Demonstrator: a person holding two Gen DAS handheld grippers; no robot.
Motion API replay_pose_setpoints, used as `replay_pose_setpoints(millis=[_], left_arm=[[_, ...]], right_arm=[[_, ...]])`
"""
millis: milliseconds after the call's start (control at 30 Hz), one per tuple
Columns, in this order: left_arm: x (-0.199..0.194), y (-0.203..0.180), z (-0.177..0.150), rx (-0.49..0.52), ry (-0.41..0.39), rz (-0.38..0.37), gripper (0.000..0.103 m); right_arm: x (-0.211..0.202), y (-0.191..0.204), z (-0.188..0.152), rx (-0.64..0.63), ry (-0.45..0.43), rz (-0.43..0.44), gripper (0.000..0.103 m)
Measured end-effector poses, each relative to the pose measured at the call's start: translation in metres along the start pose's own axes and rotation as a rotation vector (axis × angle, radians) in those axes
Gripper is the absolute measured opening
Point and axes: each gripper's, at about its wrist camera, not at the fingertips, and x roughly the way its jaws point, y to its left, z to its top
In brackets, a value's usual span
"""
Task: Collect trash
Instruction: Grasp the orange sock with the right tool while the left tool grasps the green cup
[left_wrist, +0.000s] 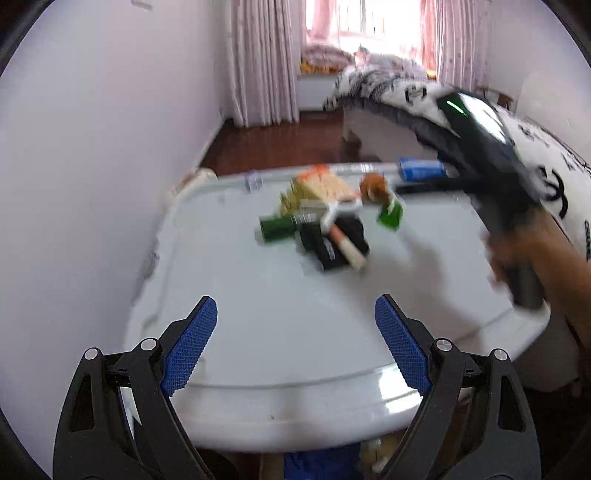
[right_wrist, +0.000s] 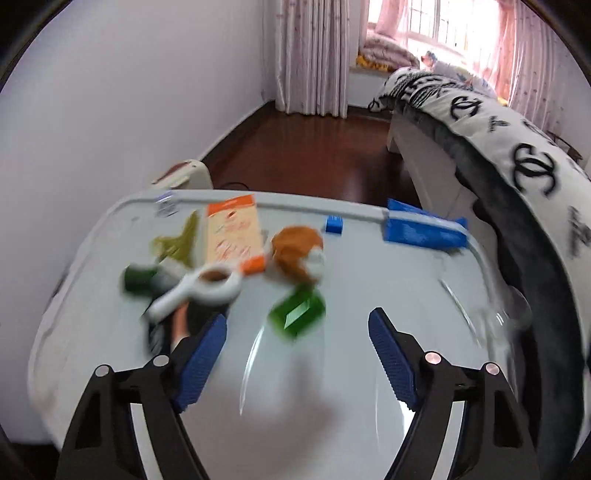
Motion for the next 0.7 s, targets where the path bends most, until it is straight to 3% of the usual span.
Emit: replay_pose_setpoints(millis=[167,233,267,367,400,533,700], left_arm=[[0.004,-0.003,-0.006,0.029,0.035,-0.03,0.085],[0.003,-0.003,-0.006,0.025,0.041,-0.05,0.085],[0.004,-0.003,-0.006,0.023,0.05,-0.06,0.085],[0.008,-0.004,-0.006,0.01,0.072,-0.071,0.085],[0.009,-0.003,-0.006,0.006,0.079,-0.072,0.085],[0.014,0.001,-0.007,-0.023,0.098,-0.077,0.085],[0.028,0.004,0.009,-0.014,0.108,-0.108,0.085]], right_arm=[[0.06,0.003,0.04,-0.021,0.069,-0.013,0.072],[0.079,0.005,0.049,-0.026,0.109,-0.002,0.059],[0.087,0.006,0.05,-0.031,0.13,0.005,0.045],[0.1,0.008,0.053,-0.044,0.169,0.001,0.032],[0.097,0.006,0.053,-0.026,0.167,0.016,0.027],[0.068,-0.002,0.046,0.006,0.124,0.044,0.025],[-0.011,-0.003,0.021,-0.049,0.032,0.106,0.025]])
